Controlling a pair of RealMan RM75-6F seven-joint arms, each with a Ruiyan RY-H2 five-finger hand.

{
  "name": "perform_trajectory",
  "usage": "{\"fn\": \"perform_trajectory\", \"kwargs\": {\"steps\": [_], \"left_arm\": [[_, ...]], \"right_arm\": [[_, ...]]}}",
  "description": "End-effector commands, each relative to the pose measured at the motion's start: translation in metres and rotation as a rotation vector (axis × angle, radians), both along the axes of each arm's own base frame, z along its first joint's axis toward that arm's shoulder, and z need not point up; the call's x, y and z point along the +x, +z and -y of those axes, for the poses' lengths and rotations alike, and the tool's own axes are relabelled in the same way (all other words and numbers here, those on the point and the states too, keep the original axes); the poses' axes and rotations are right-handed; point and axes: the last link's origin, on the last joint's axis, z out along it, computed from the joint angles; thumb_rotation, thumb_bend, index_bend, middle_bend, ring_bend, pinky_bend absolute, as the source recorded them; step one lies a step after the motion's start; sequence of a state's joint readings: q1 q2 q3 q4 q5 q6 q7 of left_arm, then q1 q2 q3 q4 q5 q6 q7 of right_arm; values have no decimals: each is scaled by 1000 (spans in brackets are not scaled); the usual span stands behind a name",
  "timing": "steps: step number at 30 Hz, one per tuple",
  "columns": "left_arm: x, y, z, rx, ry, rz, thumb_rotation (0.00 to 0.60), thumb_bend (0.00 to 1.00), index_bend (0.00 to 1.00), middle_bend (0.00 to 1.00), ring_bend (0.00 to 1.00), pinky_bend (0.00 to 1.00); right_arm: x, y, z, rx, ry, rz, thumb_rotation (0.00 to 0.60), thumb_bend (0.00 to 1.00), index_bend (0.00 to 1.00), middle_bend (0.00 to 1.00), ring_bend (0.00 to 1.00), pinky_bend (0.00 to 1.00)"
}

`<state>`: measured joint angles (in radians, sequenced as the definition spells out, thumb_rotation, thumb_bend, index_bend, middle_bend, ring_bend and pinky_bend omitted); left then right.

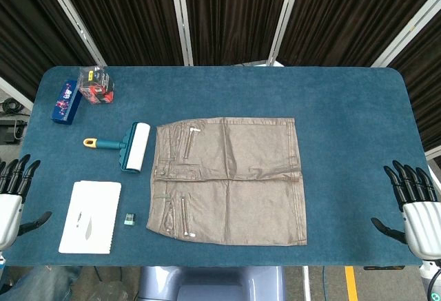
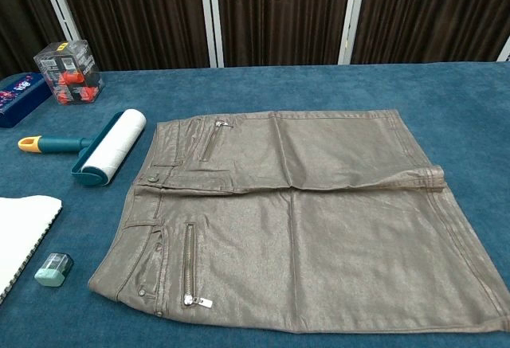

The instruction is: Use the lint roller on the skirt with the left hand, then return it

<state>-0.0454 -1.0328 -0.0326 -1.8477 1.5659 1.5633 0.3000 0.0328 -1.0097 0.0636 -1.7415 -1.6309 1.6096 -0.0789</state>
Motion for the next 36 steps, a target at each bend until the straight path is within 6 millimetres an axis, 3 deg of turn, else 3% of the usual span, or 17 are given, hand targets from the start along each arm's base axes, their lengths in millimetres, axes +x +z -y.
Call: {"fn": "perform_trajectory", "kwargs": {"steps": [1, 9, 13, 17, 20, 24, 26, 32, 36], "left_arm": [[0, 0, 0, 1, 0, 0, 600, 0, 0, 0, 0, 0], [-6, -3, -6, -9, 16, -10, 600, 0, 0, 0, 0, 0], [-15, -13, -35, -25, 32, 12, 600, 0, 0, 0, 0, 0], [-21, -27, -86, -43, 4, 16, 600, 1, 0, 0, 0, 0], [-24, -42, -125, -73, 14, 56, 600, 110, 1, 0, 0, 0], [-29, -62, -164, -122, 52, 70, 600, 412, 73, 0, 0, 0], [-31, -72, -181, -127, 63, 58, 600, 483, 111, 3, 0, 0], [-38, -99, -212, -150, 89, 10, 600, 500, 143, 48, 0, 47], [-40, -119, -220, -192, 113, 24, 600, 500, 146, 58, 0, 51]], "right_arm": [[0, 0, 0, 0, 0, 1, 600, 0, 0, 0, 0, 0], [1, 0, 1, 6, 0, 7, 600, 0, 0, 0, 0, 0], [3, 0, 5, 6, 1, 17, 600, 0, 0, 0, 0, 0], [1, -1, 9, 18, -15, 5, 600, 0, 0, 0, 0, 0], [-1, 0, 13, 16, -37, 9, 600, 0, 0, 0, 0, 0], [-3, -1, 17, 15, -59, 3, 600, 0, 0, 0, 0, 0], [-4, -3, 20, 19, -74, -4, 600, 0, 0, 0, 0, 0], [-12, -6, 28, 22, -131, -31, 600, 0, 0, 0, 0, 0], [-16, -5, 31, 17, -162, -22, 600, 0, 0, 0, 0, 0]]}}
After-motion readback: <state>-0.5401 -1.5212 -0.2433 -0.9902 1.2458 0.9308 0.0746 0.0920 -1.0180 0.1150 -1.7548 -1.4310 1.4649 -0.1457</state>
